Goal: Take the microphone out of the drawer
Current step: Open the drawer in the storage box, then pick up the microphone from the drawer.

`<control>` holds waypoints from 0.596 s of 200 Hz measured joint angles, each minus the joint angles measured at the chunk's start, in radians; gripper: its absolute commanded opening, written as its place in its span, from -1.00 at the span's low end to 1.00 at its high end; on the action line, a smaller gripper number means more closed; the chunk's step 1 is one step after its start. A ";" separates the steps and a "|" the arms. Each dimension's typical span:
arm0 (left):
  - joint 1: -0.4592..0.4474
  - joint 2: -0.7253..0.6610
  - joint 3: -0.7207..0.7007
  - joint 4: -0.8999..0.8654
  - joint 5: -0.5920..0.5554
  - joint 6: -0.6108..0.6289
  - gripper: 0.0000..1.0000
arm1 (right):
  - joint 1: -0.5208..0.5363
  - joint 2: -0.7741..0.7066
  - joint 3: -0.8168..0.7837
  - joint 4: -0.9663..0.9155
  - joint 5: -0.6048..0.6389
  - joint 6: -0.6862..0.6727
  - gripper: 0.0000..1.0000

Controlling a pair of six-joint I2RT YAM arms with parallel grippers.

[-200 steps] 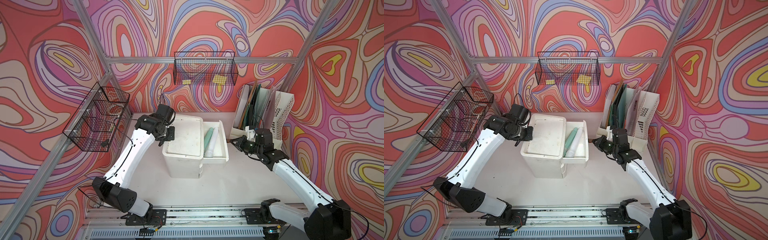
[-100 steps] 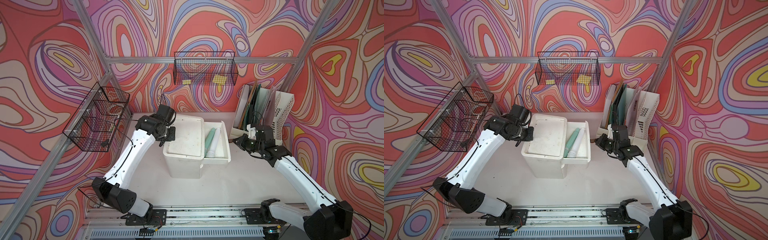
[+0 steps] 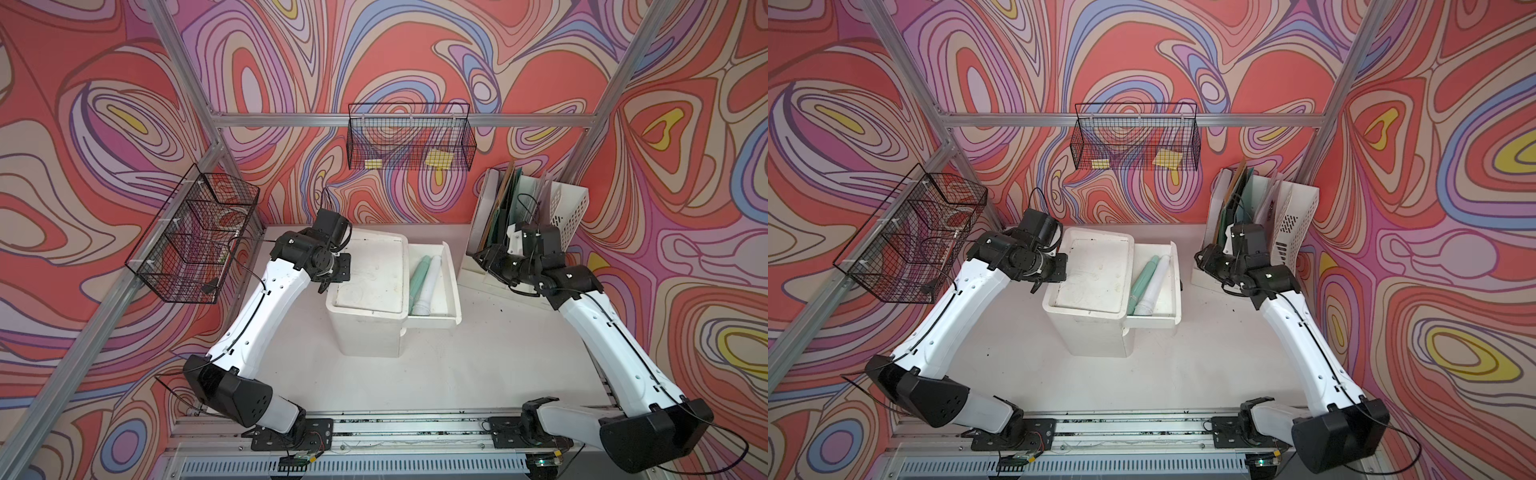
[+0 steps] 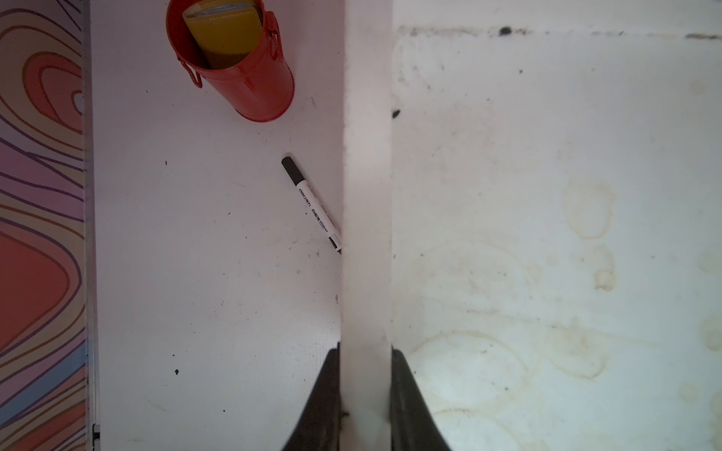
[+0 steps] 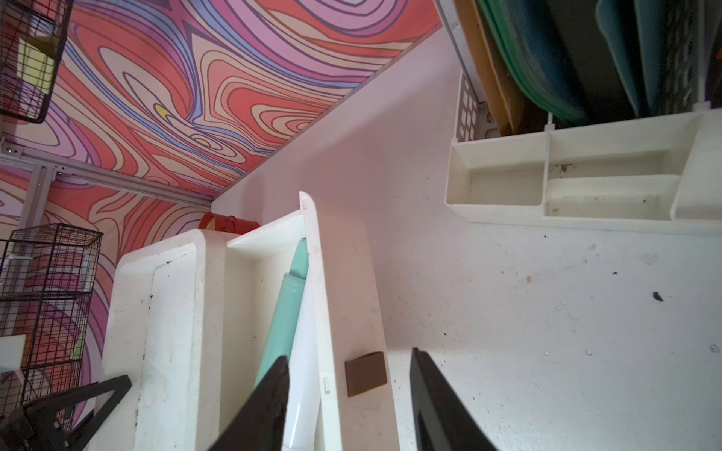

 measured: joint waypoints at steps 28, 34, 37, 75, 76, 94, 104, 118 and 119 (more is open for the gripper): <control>0.000 -0.004 -0.006 0.005 0.000 0.000 -1.00 | 0.079 0.056 0.146 -0.115 0.064 0.004 -0.02; 0.000 -0.005 -0.007 0.006 0.000 0.000 -1.00 | 0.097 0.072 0.180 -0.142 0.072 0.006 -0.03; 0.000 -0.005 -0.007 0.007 0.000 0.000 -1.00 | 0.107 0.081 0.199 -0.157 0.076 0.007 -0.03; 0.000 -0.011 -0.017 0.018 0.001 0.003 -1.00 | 0.231 0.213 0.382 -0.308 0.152 0.044 -0.04; 0.000 -0.011 -0.017 0.018 0.000 0.004 -1.00 | 0.234 0.216 0.385 -0.312 0.153 0.045 -0.05; 0.000 -0.016 -0.024 0.026 0.001 0.004 -1.00 | 0.296 0.278 0.433 -0.365 0.180 0.072 -0.06; 0.000 -0.019 -0.029 0.031 0.001 0.004 -1.00 | 0.326 0.301 0.443 -0.387 0.190 0.088 -0.06; 0.000 -0.025 -0.039 0.040 0.001 0.005 -1.00 | 0.360 0.325 0.446 -0.409 0.203 0.112 -0.06; 0.000 -0.026 -0.039 0.040 0.001 0.005 -1.00 | 0.364 0.327 0.446 -0.412 0.204 0.114 -0.06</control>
